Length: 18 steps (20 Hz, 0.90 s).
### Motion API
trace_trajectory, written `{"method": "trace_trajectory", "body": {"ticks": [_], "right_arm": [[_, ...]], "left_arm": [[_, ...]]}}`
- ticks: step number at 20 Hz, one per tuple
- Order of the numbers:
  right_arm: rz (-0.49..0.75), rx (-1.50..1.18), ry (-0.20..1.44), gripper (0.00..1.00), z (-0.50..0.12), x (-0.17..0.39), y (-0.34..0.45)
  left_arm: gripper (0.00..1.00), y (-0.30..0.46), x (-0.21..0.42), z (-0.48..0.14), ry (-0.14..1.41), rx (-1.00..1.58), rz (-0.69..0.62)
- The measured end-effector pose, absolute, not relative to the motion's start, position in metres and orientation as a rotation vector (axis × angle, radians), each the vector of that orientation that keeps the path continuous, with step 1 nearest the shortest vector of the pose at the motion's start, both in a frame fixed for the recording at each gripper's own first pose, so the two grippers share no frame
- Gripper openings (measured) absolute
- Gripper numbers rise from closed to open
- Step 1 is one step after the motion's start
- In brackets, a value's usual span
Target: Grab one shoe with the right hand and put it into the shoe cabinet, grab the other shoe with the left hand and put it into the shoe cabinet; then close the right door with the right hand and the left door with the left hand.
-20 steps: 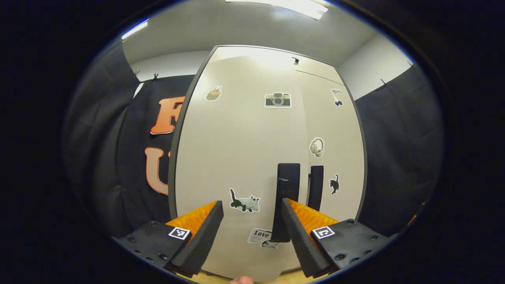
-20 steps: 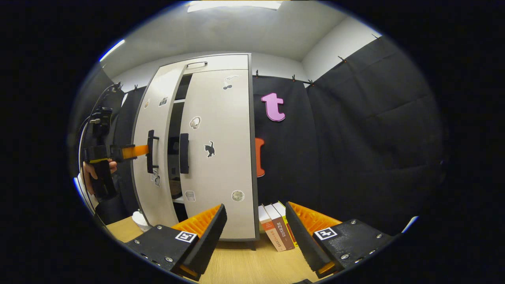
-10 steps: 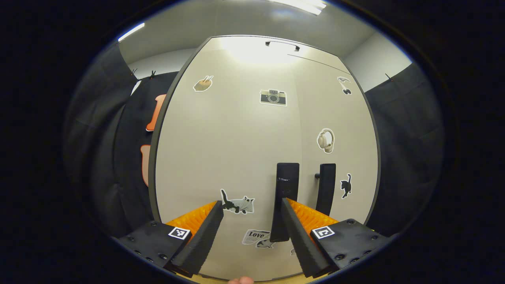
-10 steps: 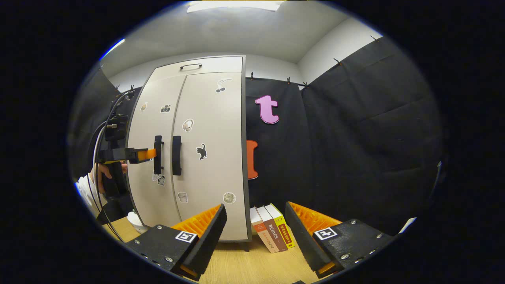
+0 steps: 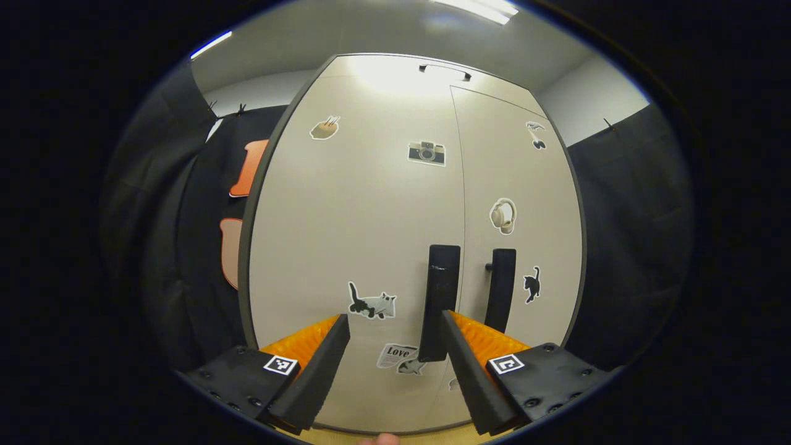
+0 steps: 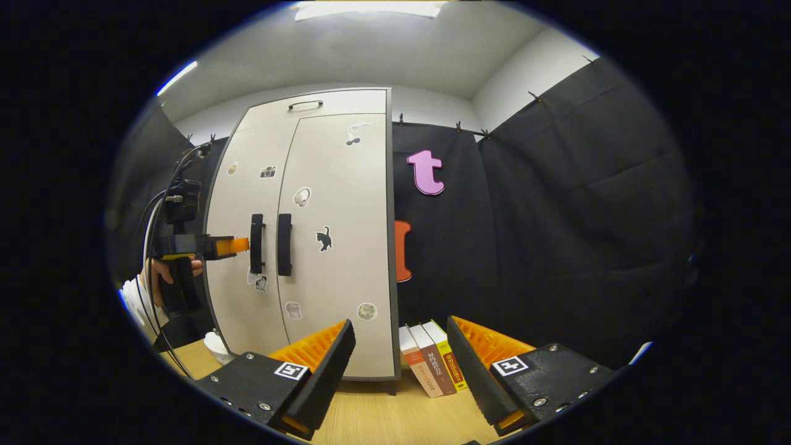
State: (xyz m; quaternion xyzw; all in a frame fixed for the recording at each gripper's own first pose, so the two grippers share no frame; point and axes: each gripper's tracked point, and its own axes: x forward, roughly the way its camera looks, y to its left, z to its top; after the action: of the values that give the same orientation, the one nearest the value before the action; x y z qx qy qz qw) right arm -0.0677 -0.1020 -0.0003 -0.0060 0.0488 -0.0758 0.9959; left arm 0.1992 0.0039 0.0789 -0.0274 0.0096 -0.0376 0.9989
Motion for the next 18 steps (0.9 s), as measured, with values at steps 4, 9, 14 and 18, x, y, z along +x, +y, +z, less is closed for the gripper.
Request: {"method": "trace_trajectory", "body": {"ticks": [4,9,14,18], "right_arm": [[-0.122,-0.004,0.112,0.92,-0.008,-0.063,-0.090],[-0.063,0.013,0.119,0.93,-0.018,-0.041,-0.068],[-0.025,0.007,0.109,0.93,-0.030,-0.034,-0.048],[0.007,0.028,0.122,0.93,-0.040,-0.027,-0.033]], "left_arm": [[0.96,0.010,0.156,0.086,-0.013,-0.031,-0.078],[0.96,0.026,0.110,0.083,-0.010,-0.033,-0.063],[0.96,0.052,0.072,0.057,0.006,-0.036,0.013],[0.96,0.066,0.047,0.034,0.009,-0.006,0.065]]}}
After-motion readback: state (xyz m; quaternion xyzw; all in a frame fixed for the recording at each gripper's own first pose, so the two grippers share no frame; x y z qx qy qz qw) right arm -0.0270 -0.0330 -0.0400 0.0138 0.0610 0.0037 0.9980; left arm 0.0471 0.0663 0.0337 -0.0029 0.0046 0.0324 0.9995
